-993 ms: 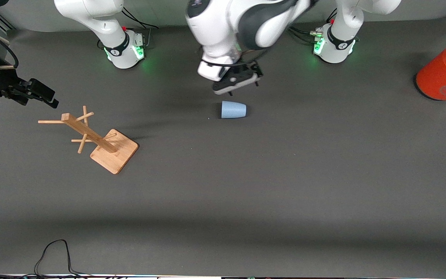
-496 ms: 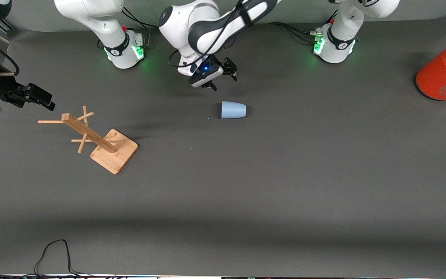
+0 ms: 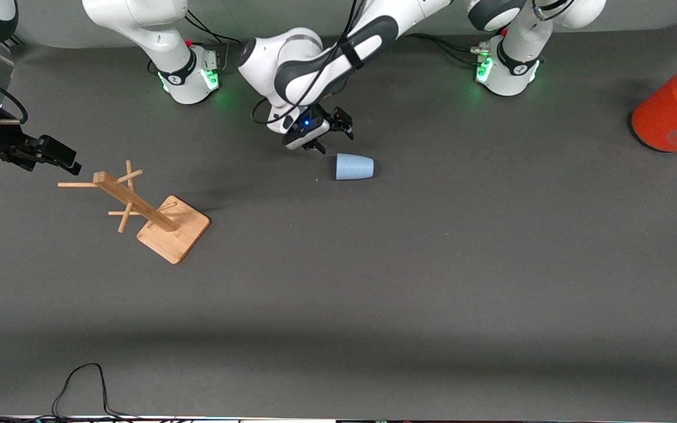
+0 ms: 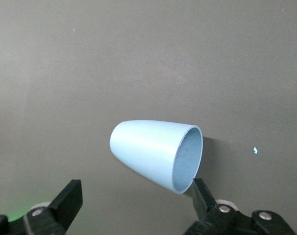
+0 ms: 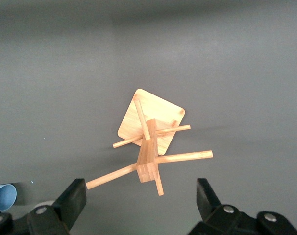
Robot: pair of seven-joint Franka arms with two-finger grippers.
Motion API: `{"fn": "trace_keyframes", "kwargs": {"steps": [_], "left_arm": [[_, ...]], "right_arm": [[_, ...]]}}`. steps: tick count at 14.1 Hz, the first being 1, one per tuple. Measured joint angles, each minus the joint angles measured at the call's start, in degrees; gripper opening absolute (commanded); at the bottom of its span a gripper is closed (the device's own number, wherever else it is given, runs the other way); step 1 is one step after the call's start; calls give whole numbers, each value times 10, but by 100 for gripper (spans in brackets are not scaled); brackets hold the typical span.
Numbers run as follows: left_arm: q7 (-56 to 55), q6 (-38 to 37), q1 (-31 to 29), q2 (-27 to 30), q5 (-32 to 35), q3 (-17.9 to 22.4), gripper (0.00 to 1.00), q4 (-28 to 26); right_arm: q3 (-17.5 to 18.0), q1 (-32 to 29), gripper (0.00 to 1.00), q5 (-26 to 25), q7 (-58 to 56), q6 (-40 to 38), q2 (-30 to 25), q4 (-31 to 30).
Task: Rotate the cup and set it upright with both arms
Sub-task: 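Lower the left gripper to the open rim of the lying cup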
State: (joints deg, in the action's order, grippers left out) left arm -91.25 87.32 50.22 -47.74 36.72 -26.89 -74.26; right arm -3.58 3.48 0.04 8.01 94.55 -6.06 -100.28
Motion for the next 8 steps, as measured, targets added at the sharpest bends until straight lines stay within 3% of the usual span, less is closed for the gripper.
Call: {"fn": "trace_keyframes", "kwargs": {"steps": [8], "left_arm": [[0, -1, 8, -43, 14, 35, 100, 5]], "right_arm": [[4, 2, 100, 0, 0, -1, 0, -1]]}}
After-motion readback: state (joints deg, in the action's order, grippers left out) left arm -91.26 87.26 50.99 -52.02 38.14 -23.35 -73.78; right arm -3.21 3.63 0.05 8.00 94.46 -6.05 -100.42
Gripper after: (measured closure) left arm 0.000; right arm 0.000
